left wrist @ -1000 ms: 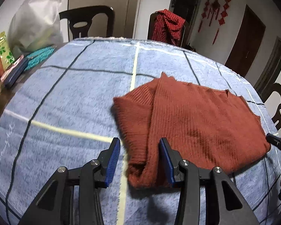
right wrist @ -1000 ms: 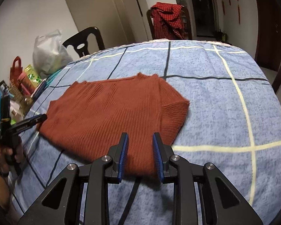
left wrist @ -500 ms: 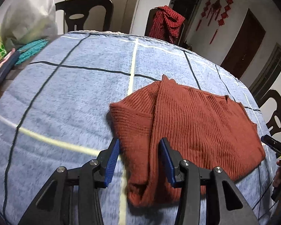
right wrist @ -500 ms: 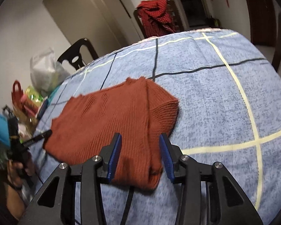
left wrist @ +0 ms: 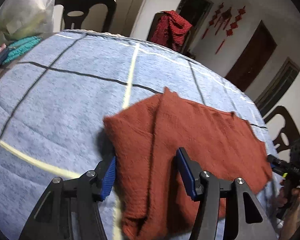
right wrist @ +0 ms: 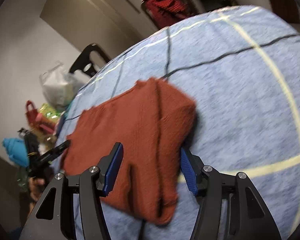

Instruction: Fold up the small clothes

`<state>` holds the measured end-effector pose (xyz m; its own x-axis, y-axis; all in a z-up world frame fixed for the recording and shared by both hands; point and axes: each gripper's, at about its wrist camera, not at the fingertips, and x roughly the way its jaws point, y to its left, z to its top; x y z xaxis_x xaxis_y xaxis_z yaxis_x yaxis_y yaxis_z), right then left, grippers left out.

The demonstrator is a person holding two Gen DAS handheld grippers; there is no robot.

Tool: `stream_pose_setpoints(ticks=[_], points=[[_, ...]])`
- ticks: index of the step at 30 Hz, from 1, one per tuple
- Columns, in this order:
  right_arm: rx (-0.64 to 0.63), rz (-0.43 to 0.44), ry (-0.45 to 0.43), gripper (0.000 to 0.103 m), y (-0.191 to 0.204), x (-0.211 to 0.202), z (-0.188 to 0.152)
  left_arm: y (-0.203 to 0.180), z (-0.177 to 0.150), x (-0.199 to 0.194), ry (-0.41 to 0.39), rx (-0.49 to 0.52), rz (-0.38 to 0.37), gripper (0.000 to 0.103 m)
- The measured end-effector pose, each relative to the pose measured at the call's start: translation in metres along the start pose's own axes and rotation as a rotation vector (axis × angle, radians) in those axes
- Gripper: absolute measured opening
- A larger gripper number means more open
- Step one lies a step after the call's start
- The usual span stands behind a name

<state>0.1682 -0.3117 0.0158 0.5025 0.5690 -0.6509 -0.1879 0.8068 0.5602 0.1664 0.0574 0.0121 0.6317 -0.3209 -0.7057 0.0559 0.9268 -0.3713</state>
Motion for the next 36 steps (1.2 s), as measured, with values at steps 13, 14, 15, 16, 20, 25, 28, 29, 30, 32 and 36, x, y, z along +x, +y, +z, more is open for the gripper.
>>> stream_pose_setpoints(ticks=[13,14,15,16,20,25,28,29,30,32,36], points=[[-0.05,-0.053,0.028,0.022,0.012,0.012,0.003,-0.012,-0.001,0.007,-0.013,0.013,0.019,0.026],[-0.055,-0.075,0.034,0.02,0.012,0.014,0.003,-0.015,0.0,0.007,-0.011,0.024,0.031,0.025],[-0.056,-0.079,0.036,0.019,0.013,0.016,0.004,-0.017,0.0,0.007,-0.009,0.032,0.039,0.023],[-0.055,-0.083,0.037,0.017,0.014,0.016,0.005,-0.019,0.001,0.006,-0.006,0.036,0.043,0.022],[-0.088,-0.067,0.015,0.014,0.029,0.004,0.007,-0.026,0.009,-0.012,-0.022,0.041,0.015,0.021],[-0.14,-0.024,-0.031,0.014,0.058,-0.025,0.009,-0.046,0.015,-0.049,-0.069,0.097,-0.026,0.02],[-0.162,-0.006,-0.054,0.013,0.074,-0.044,0.005,-0.057,0.014,-0.074,-0.092,0.131,-0.04,0.02],[-0.168,0.001,-0.06,0.013,0.077,-0.051,0.002,-0.059,0.013,-0.083,-0.097,0.14,-0.041,0.02],[-0.179,0.007,-0.067,0.013,0.082,-0.061,-0.002,-0.06,0.01,-0.09,-0.104,0.146,-0.045,0.02],[-0.19,0.012,-0.075,0.013,0.087,-0.072,-0.011,-0.059,0.003,-0.104,-0.116,0.151,-0.055,0.02],[-0.174,0.023,-0.066,0.013,0.082,-0.089,-0.037,-0.046,-0.022,-0.121,-0.111,0.134,-0.069,0.02]])
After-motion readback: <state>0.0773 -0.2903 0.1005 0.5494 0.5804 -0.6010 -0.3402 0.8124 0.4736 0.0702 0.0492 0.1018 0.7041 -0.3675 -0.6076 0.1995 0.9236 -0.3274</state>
